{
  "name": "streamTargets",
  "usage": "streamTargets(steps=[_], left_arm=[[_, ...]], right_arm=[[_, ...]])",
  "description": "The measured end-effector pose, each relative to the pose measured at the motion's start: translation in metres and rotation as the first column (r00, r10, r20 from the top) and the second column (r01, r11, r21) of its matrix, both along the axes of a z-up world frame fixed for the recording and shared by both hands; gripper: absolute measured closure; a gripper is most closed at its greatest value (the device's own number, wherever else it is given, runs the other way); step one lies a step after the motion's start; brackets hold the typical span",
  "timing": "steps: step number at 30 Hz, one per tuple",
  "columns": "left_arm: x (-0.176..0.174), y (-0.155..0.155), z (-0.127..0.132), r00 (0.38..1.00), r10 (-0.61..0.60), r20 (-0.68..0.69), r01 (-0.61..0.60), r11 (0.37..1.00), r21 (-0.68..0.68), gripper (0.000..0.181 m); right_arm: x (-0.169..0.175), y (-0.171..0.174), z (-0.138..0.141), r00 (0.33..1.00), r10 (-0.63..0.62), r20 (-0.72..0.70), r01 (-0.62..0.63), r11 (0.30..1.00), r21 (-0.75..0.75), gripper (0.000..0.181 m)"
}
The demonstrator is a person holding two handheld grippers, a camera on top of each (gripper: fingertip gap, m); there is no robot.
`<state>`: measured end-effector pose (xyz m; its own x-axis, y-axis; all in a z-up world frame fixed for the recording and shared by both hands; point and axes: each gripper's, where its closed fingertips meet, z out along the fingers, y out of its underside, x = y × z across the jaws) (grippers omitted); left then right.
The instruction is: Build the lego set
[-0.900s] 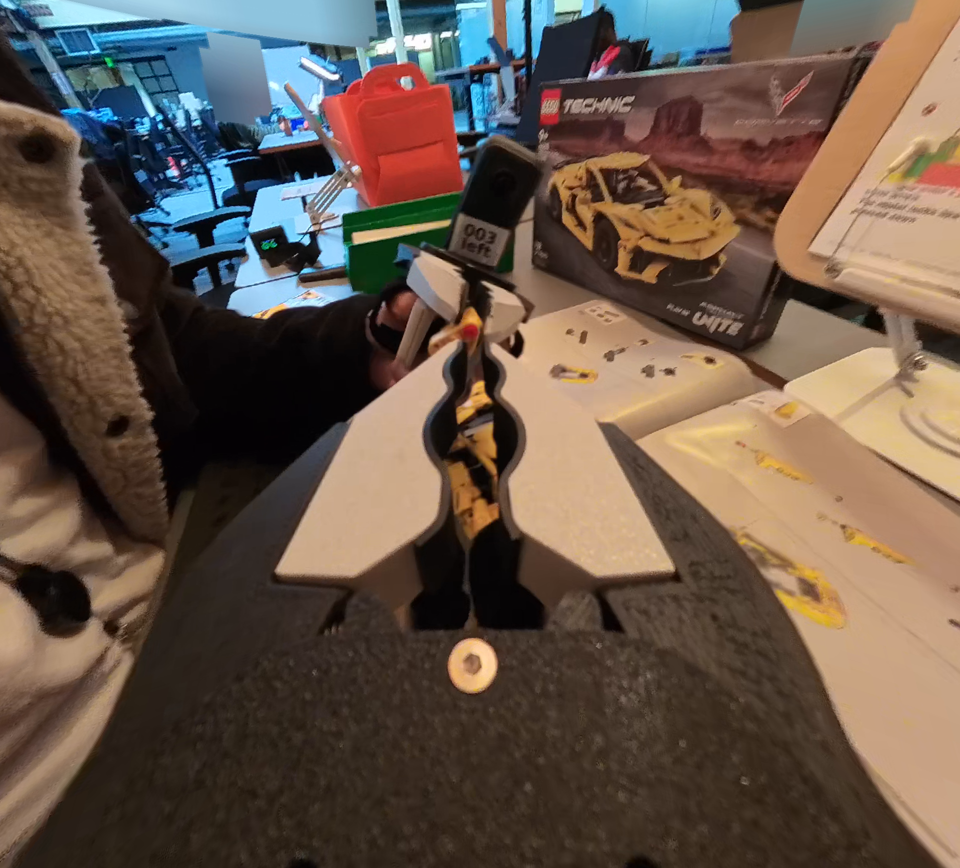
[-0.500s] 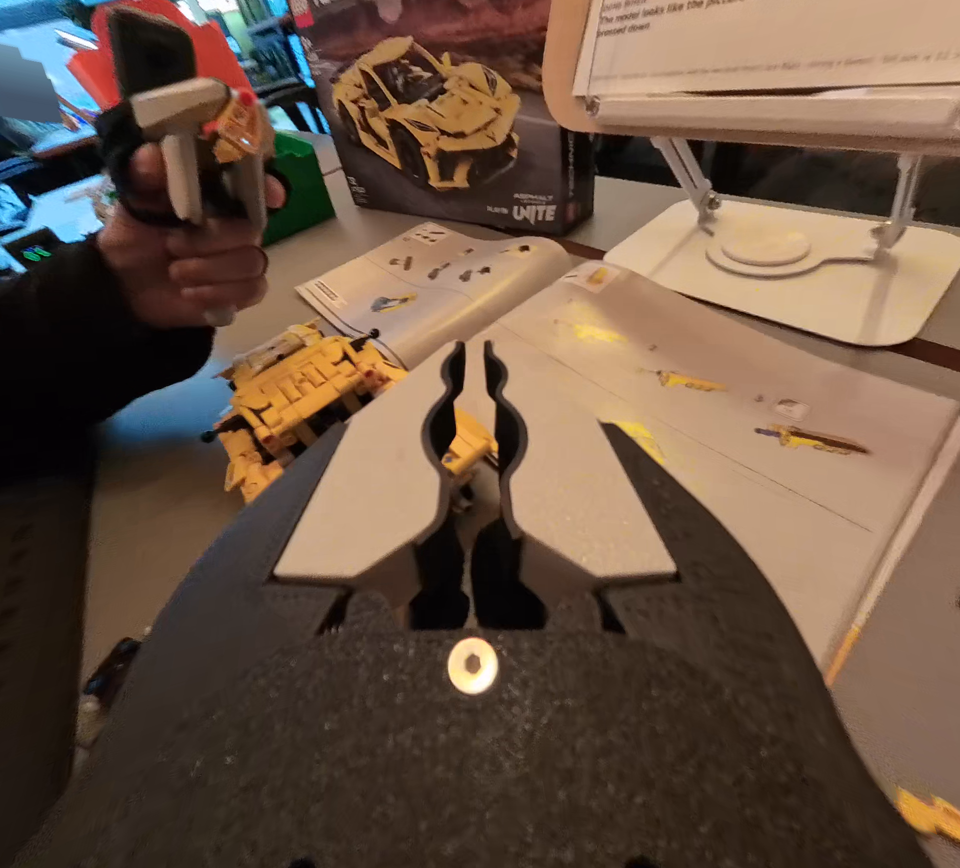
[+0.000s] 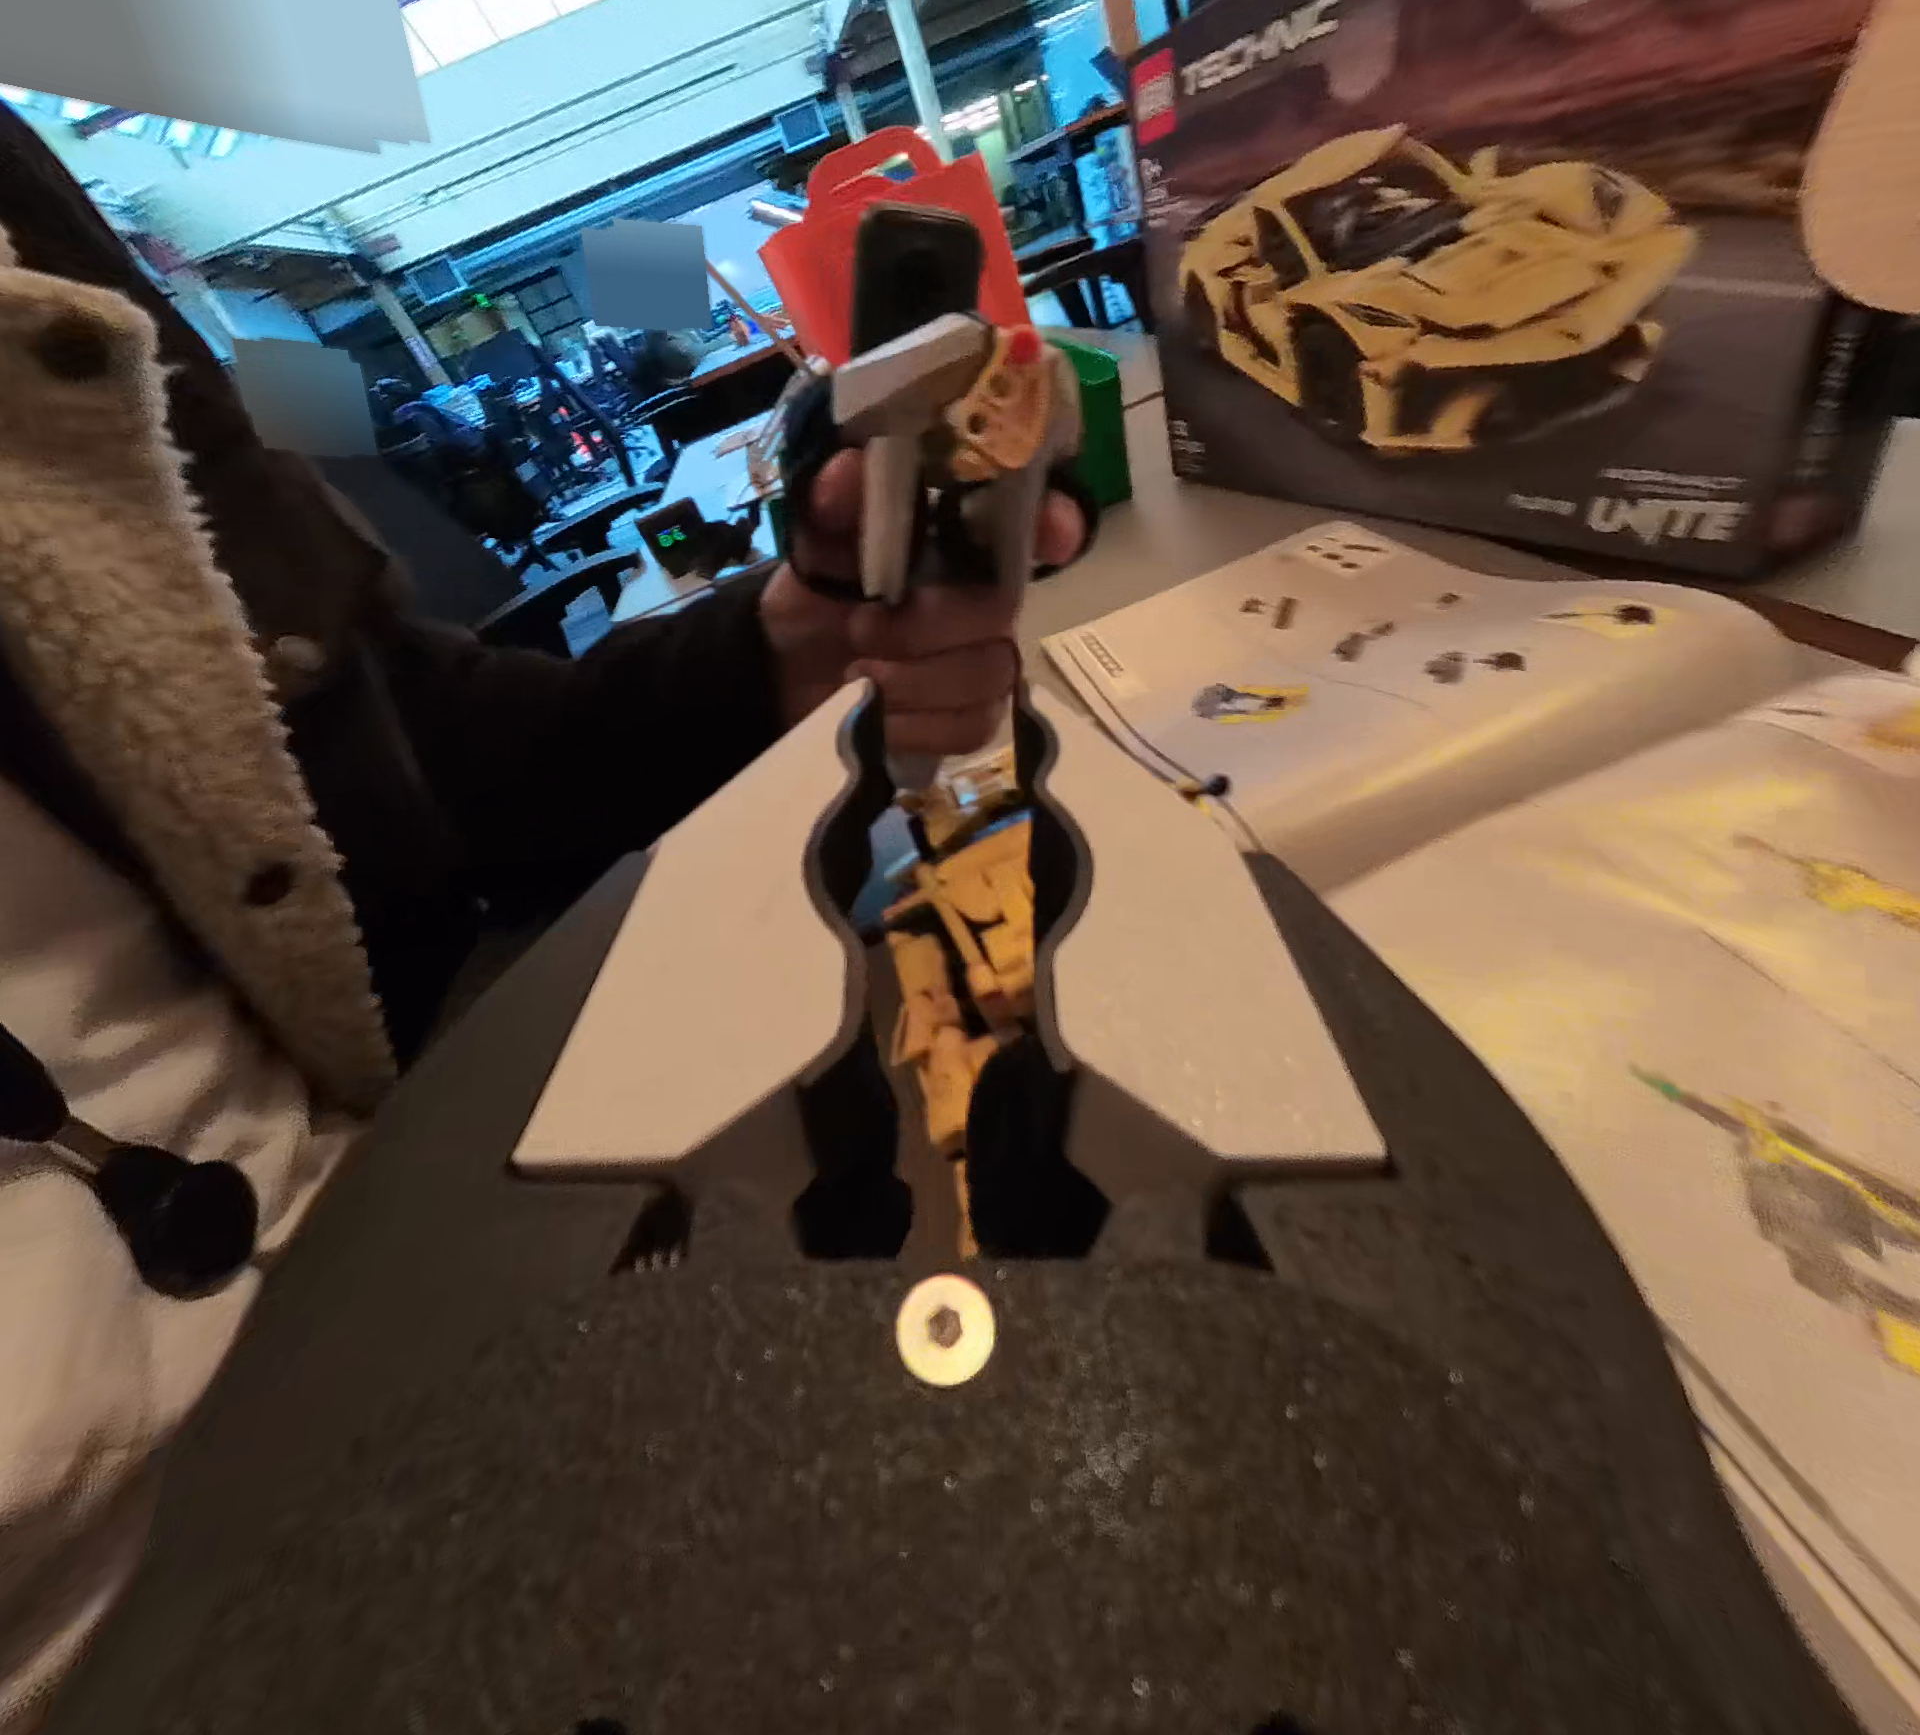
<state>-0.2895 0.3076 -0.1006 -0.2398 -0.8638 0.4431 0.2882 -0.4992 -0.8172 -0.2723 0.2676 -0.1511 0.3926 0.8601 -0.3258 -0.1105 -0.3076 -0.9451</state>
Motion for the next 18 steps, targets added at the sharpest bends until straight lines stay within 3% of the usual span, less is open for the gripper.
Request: streamTargets(steps=[6,10,14,18], left_arm=[[0.004,-0.012,0.005,0.998,-0.047,0.043,0.047,0.999,-0.007,0.172],[0.008,-0.023,0.008,0.995,-0.083,0.055,0.084,0.996,-0.004,0.173],[0.015,-0.036,0.009,0.993,-0.114,0.039,0.113,0.993,0.026,0.172],[0.012,-0.038,0.01,0.994,-0.111,0.002,0.11,0.992,0.06,0.173]], right_arm=[[-0.014,-0.002,0.033,0.995,-0.005,-0.101,0.002,0.999,-0.032,0.154],[-0.019,0.003,0.026,0.998,-0.042,-0.045,0.038,0.996,-0.081,0.151],[-0.02,-0.003,0.037,0.996,-0.026,-0.082,0.019,0.996,-0.086,0.151],[0.013,-0.009,0.023,0.996,-0.079,0.052,0.083,0.992,-0.098,0.158]])
